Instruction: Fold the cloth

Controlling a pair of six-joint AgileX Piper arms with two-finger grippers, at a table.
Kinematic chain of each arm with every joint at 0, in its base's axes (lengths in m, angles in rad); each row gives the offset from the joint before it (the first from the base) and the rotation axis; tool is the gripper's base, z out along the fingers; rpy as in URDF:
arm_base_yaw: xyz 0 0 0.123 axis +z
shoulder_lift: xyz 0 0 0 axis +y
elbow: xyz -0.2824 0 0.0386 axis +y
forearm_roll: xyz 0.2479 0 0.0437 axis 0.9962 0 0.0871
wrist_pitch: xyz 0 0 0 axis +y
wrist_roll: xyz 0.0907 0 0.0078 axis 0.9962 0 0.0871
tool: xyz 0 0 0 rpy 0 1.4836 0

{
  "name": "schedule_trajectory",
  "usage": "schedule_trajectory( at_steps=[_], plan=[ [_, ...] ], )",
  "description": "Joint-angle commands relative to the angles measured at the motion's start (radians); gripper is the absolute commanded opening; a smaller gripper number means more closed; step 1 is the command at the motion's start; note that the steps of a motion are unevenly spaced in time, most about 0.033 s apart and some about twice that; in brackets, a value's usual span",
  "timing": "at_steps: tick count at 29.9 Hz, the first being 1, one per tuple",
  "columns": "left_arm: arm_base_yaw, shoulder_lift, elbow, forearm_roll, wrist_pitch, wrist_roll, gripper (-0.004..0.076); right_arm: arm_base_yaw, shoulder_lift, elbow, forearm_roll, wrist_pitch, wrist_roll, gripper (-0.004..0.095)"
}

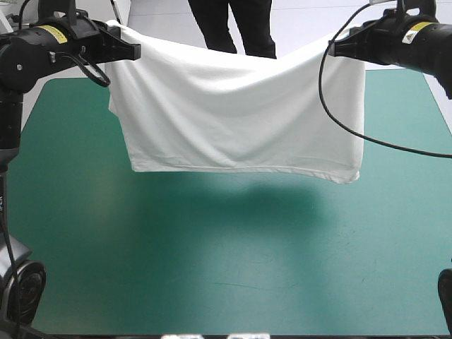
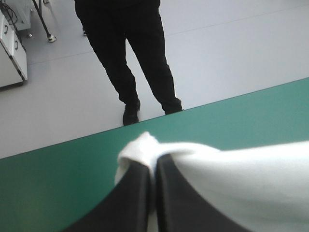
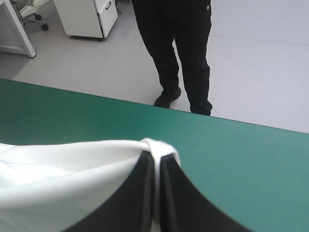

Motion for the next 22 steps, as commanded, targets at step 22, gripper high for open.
schedule_trajectory(
  at_steps=[22],
  plan=[
    [0.003, 0.237, -0.014, 0.13, -0.462, -0.026, -0.0009, -0.033, 0.244, -0.006, -0.041, -0.395, -0.056, -0.0017]
  ],
)
